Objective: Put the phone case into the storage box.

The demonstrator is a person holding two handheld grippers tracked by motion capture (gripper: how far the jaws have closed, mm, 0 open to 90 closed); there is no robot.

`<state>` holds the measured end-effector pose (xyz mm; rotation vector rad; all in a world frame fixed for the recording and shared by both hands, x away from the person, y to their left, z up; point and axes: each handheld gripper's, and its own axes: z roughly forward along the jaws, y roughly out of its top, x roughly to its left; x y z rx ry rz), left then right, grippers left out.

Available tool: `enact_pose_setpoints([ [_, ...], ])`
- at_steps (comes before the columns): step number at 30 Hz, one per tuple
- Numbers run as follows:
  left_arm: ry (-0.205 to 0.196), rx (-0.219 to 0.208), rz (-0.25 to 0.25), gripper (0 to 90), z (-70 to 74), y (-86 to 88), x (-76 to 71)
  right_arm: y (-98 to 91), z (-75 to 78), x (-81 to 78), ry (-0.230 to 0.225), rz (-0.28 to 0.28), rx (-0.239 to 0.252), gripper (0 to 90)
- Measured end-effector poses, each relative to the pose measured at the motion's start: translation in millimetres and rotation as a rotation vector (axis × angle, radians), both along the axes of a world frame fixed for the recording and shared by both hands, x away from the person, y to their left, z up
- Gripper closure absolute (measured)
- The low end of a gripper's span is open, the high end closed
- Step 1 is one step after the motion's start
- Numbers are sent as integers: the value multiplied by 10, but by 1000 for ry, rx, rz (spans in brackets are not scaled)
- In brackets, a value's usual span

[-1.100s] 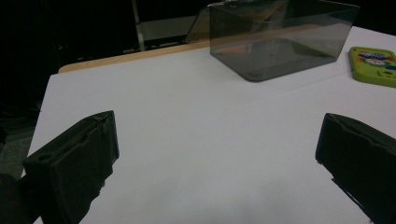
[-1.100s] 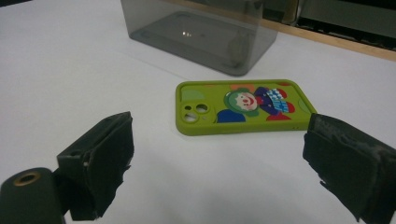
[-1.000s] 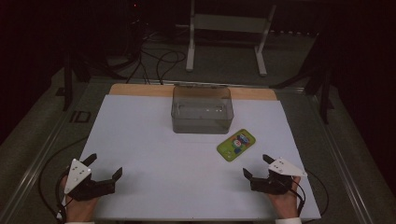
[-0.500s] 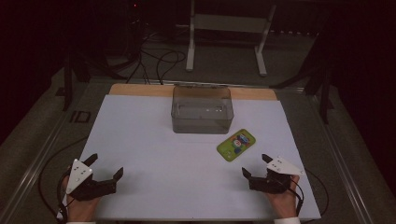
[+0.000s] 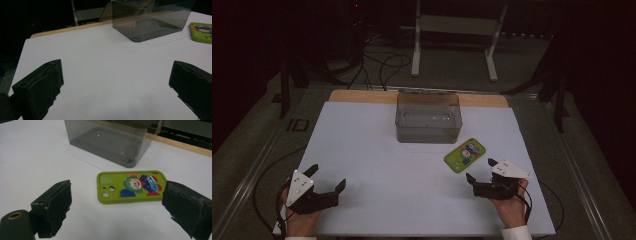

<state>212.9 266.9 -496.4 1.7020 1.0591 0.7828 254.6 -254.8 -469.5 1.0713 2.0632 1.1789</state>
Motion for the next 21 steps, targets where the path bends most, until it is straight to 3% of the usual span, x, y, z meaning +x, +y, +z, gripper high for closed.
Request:
enact_pose_setpoints([
  [7,-2,4,-4,1,-8,-14,4,23,68,88,19,-10,6,87],
  [21,-4,4,-7,1,-6,-18,0,83,175,352,57,-19,-33,87],
])
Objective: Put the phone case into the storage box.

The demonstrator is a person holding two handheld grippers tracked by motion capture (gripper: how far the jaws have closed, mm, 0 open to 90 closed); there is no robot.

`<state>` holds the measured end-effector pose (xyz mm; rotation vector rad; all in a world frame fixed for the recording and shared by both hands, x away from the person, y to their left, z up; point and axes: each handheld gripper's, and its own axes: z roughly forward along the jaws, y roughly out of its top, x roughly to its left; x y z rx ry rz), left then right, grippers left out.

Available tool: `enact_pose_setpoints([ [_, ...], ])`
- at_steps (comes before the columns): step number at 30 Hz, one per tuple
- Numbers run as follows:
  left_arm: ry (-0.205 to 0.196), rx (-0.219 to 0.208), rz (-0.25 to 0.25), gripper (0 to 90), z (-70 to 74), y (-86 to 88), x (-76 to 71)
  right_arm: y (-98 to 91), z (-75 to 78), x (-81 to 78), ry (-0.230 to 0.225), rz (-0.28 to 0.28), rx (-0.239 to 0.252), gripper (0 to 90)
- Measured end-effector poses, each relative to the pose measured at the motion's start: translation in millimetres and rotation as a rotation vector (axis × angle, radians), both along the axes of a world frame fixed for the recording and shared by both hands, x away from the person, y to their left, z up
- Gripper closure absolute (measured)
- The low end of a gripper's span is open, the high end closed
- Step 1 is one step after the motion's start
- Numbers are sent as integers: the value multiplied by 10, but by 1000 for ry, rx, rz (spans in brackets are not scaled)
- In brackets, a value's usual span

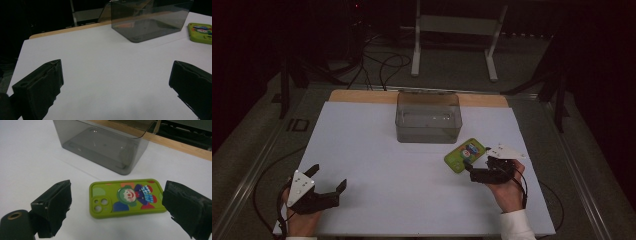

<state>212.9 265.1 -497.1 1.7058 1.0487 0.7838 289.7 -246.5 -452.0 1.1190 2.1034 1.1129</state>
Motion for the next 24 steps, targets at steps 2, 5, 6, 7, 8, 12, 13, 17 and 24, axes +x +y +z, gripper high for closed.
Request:
enact_pose_setpoints([
  [2,2,-1,2,1,-4,-5,3,3,7,41,7,-1,-6,87],
  [5,1,-1,0,1,-3,-11,3,7,19,103,12,-4,-16,87],
  [6,1,-2,-1,1,-3,-12,3,7,21,123,13,-3,-18,87],
  [7,1,-2,-1,1,-4,-12,3,7,22,133,16,-3,-15,87],
  [8,1,-2,-1,1,-5,-14,3,3,22,149,18,-2,-17,87],
  [12,1,-2,1,1,-5,-15,3,-2,19,197,34,-19,-14,87],
  [13,1,-3,0,1,-4,-13,2,-1,23,211,38,-21,-19,87],
  [17,0,-2,1,1,-2,-14,1,17,72,264,34,-27,-31,87],
  [24,0,-2,-4,1,-2,-20,4,47,97,351,45,-28,-40,87],
])
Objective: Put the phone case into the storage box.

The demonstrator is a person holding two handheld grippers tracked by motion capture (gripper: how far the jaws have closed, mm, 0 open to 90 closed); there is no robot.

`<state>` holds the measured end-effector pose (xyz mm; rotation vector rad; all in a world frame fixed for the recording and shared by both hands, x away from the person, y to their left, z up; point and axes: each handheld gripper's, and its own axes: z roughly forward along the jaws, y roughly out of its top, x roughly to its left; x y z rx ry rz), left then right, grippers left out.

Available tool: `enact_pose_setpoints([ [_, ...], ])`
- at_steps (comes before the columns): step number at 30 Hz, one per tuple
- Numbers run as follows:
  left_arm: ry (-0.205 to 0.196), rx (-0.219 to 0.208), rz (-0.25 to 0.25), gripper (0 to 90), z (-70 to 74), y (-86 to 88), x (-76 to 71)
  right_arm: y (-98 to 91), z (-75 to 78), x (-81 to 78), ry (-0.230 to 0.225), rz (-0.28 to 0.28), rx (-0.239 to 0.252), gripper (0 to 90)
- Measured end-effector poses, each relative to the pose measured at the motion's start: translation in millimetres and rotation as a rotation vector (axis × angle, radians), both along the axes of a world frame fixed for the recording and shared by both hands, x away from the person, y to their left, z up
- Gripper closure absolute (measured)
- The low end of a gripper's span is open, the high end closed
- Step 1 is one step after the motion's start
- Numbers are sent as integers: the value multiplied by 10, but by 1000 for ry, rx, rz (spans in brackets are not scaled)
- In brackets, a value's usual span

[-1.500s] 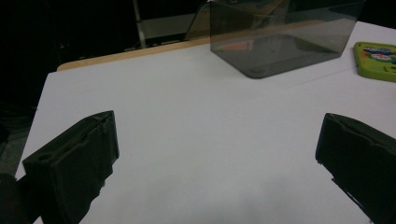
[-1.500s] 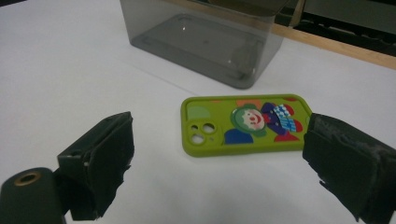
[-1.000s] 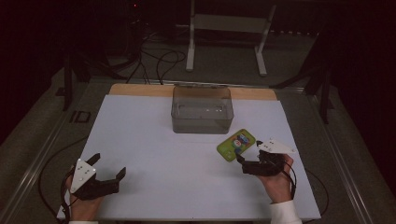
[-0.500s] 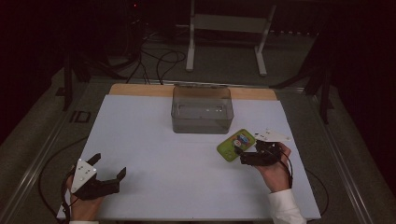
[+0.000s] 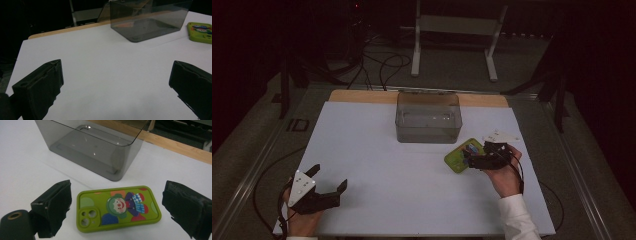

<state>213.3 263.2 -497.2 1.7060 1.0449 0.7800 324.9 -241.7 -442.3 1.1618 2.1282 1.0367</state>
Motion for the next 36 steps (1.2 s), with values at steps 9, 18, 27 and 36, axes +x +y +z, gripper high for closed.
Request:
enact_pose_setpoints([
  [9,0,2,-6,1,0,-10,3,9,13,125,9,-9,-4,88],
  [18,0,4,-11,1,-3,-20,5,-14,9,254,5,-28,-23,91],
  [27,0,5,-12,1,-4,-17,9,-96,-89,545,49,-47,-37,134],
  [36,3,7,-14,1,-6,-27,12,-182,-217,704,89,-83,-40,218],
])
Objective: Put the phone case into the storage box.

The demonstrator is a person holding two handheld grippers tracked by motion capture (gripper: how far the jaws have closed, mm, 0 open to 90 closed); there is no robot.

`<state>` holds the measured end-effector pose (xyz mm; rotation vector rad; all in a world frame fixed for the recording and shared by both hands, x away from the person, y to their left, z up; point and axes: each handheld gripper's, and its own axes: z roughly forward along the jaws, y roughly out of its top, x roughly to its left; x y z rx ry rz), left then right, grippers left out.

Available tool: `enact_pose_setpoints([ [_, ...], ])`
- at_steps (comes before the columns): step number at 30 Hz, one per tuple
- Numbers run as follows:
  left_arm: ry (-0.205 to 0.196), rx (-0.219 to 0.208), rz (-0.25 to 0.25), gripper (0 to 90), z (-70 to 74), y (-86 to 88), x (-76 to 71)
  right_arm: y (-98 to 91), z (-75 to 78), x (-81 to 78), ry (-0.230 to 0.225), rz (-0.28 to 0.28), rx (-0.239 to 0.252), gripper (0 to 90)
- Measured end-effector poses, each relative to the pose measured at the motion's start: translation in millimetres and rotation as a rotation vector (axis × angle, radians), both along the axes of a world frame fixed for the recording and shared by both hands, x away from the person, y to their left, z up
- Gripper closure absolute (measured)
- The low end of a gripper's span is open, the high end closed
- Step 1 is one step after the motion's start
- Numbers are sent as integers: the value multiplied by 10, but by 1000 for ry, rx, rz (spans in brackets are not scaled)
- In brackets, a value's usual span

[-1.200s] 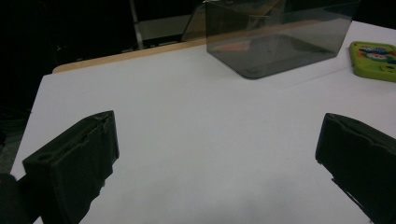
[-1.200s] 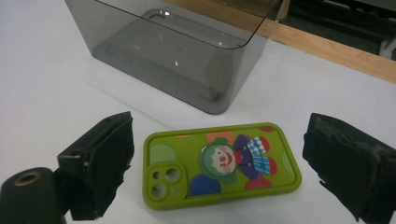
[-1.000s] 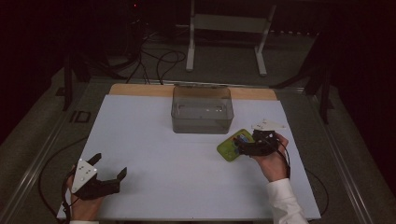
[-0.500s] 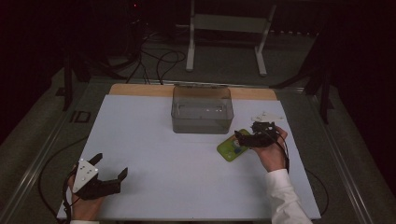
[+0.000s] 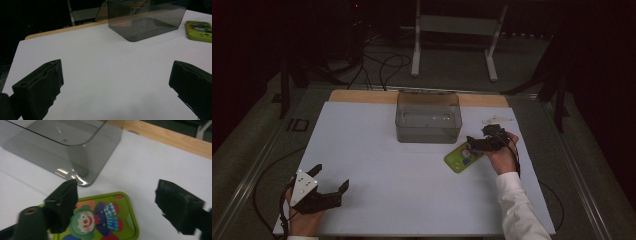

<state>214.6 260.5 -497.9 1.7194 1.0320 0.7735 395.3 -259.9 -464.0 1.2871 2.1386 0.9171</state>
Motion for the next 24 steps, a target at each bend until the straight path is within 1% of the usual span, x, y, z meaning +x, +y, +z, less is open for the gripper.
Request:
enact_pose_setpoints([
  [1,0,0,0,1,0,0,0,-14,-16,18,4,-7,0,240],
  [2,-1,-2,1,1,0,0,0,-14,-16,18,4,-7,0,240],
  [3,-2,-2,1,1,0,1,-1,-43,-49,53,12,-21,11,300],
  [5,-2,-2,1,1,1,5,-1,-57,-63,70,14,-22,12,312],
  [8,-2,-2,3,1,0,8,1,-84,-94,114,19,-40,9,335],
  [9,-2,-2,4,1,0,8,1,-107,-127,148,27,-51,4,350],
  [11,-3,-4,3,1,1,9,0,-116,-141,158,33,-54,2,359],
  [15,-4,-4,4,1,3,14,-3,-175,-223,222,67,-93,-3,439],
  [16,-3,-5,6,1,3,14,-2,-199,-249,246,77,-110,-12,536],
  [17,-3,-7,7,1,1,13,0,-199,-249,246,77,-110,-12,536],
  [18,-2,-6,8,1,0,12,0,-203,-261,257,82,-118,-23,586],
  [19,-2,-6,9,1,0,12,0,-220,-279,285,95,-131,-25,720],
  [20,-3,-5,7,1,1,12,-1,-220,-279,285,95,-131,-25,720],
  [21,-3,-5,7,1,1,12,-1,-233,-302,317,106,-149,-48,838],
  [22,-3,-3,7,1,2,14,-3,-233,-302,317,106,-149,-48,838],
  [23,-3,-4,8,1,2,15,-3,-252,-336,349,126,-146,-50,899],
  [24,-3,-4,8,1,3,17,-3,-252,-336,349,126,-146,-50,899],
])
